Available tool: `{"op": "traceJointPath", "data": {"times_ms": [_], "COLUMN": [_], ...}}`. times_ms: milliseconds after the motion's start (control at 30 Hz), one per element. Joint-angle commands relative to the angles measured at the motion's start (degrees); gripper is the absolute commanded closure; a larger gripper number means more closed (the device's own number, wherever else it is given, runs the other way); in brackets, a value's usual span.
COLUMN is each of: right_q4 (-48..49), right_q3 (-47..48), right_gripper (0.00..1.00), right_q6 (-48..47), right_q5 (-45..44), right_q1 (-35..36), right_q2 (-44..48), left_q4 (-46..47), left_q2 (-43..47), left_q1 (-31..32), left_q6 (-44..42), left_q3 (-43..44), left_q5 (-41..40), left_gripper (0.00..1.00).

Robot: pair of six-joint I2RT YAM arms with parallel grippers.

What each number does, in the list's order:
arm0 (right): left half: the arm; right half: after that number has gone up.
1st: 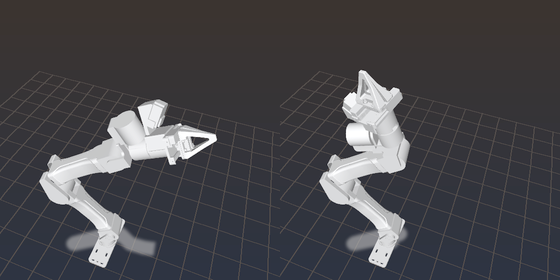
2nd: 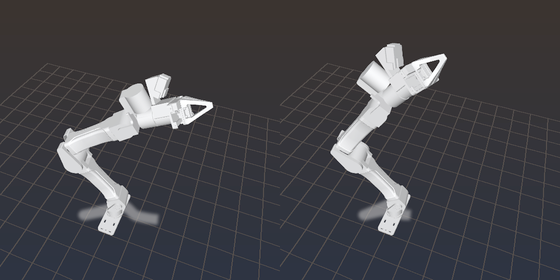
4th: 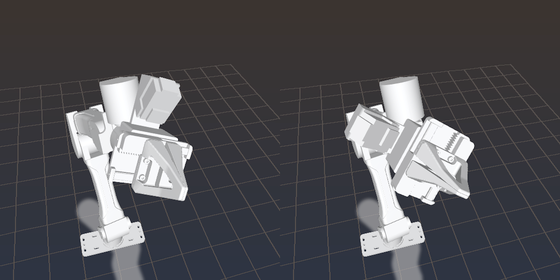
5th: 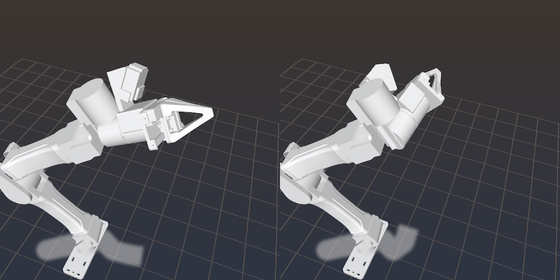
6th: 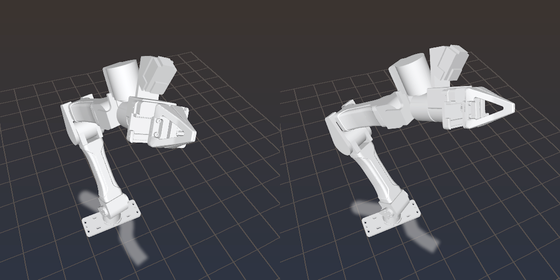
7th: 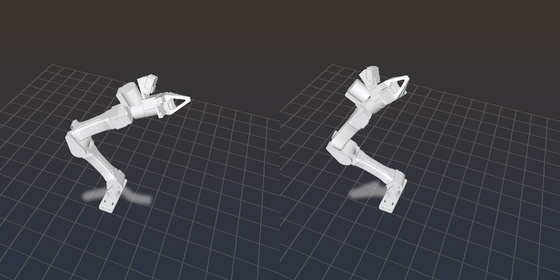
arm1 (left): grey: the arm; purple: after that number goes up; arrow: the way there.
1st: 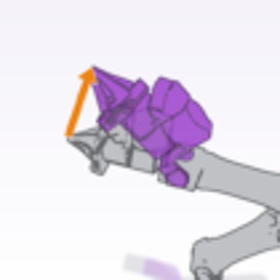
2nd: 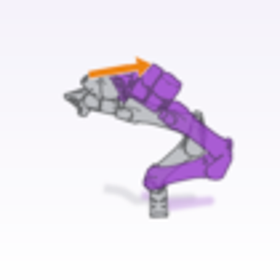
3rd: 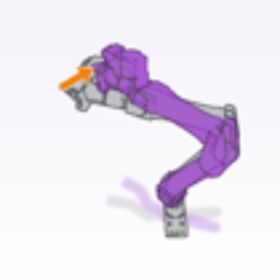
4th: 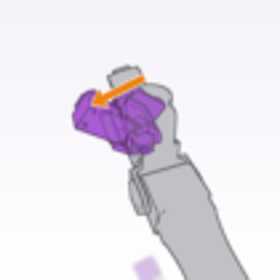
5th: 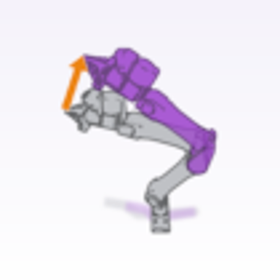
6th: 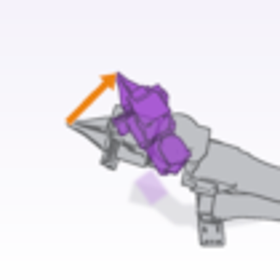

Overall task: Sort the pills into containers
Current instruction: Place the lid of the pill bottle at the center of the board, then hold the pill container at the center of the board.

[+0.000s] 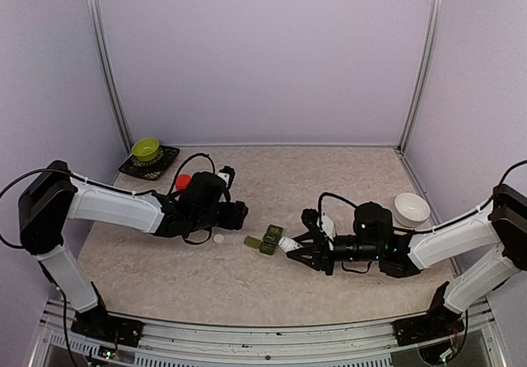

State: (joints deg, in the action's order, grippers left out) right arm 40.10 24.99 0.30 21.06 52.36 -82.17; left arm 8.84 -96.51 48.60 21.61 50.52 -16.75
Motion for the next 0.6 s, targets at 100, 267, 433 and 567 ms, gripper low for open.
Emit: {"op": "traceJointPath", "data": {"times_ms": [100,267,433,567], "right_q4": [-1.1,-2.4,-2.9,-2.7], "right_q3": [-1.7,-2.4,-2.8,-3.2], "right_gripper": [1.0,1.0,1.0,1.0], "right_q6": [1.5,1.5,1.8,2.1], "right_q5": [1.5,1.0,0.3,0.5], "right_q1": [-0.3,-0.4,-0.4,-0.4], "right_q2": [2.9,5.1,6.0,6.1], "left_q4": [-6.5,-8.7,-9.7,-10.3], "left_q2": [-8.2,-10.8,-11.6,-11.9], "left_q1": [-0.8,-0.9,-0.7,-0.4], "left_q6": [-6.6,-7.9,-8.9,-9.3], "left_q3": [8.5,10.8,11.1,10.8], "left_q5": [4.1,8.3,12.6,13.9], "left_gripper": [0.28,0.31,0.34,0.35]}}
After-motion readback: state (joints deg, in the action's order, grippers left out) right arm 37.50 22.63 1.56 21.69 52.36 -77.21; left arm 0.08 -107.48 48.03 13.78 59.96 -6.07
